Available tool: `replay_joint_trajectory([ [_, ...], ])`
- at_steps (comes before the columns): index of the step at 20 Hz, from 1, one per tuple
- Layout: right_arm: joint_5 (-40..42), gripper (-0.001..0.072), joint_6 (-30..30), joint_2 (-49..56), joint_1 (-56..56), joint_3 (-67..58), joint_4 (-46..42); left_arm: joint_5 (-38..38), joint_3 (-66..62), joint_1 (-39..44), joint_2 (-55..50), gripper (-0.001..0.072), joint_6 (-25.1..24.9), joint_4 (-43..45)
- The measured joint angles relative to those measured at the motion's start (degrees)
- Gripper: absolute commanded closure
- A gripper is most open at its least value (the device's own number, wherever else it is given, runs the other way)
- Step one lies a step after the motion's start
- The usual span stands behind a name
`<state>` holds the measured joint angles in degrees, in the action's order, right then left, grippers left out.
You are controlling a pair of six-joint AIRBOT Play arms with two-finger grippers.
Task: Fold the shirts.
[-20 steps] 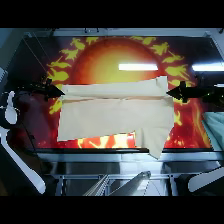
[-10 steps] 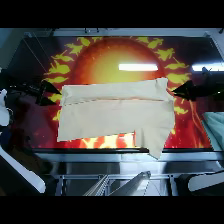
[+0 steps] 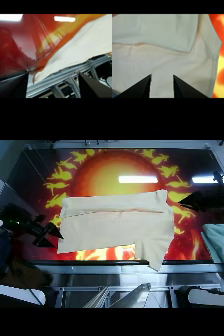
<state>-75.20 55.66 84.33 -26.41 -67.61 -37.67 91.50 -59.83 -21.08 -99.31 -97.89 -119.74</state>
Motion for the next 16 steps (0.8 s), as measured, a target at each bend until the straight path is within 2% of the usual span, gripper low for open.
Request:
replay_joint_trajectory([
  [2, -0.9, 0.0387, 0.0, -1.6, -0.1, 0.4, 0.2, -2.0, 4.7, 0.9, 0.7, 0.023, -2.8, -4.4],
  [3, -1.3, 0.0387, 0.0, -2.3, -0.3, 0.6, 0.4, -2.6, 6.4, 1.5, 0.9, 0.0362, -4.3, -5.8],
  [4, -1.7, 0.0388, 0.3, -3.1, -0.6, 0.9, 0.6, -3.8, 7.9, 2.1, 1.1, 0.0651, -5.4, -6.4],
  [5, -2.3, 0.0388, 0.6, -3.7, -1.0, 1.4, 0.6, -5.6, 9.2, 2.8, 1.2, 0.0693, -6.7, -7.0],
  [8, -3.1, 0.0381, 2.7, -6.3, -3.7, 5.0, 0.6, -4.8, 11.1, 4.9, 1.3, 0.0691, -9.0, -8.7],
  [10, -3.7, 0.0074, 4.9, -8.5, -6.6, 10.0, -0.6, -4.2, 10.9, 5.7, 1.3, 0.0691, -9.5, -8.8],
  [11, -3.6, 0.0076, 6.1, -9.8, -8.3, 13.5, -1.3, -3.9, 10.5, 5.9, 1.2, 0.0691, -9.7, -8.8],
  [12, -3.6, 0.0107, 7.3, -11.2, -9.8, 17.7, -2.0, -3.5, 10.0, 6.1, 1.2, 0.0691, -9.7, -8.7],
  [13, -3.4, 0.0173, 7.9, -12.3, -10.9, 21.8, -2.5, -3.4, 9.4, 6.2, 1.2, 0.069, -9.8, -8.7],
  [16, 0.6, 0.0176, 8.7, -14.5, -12.0, 33.8, -3.1, -2.8, 8.4, 6.4, 1.1, 0.069, -9.9, -8.6],
])
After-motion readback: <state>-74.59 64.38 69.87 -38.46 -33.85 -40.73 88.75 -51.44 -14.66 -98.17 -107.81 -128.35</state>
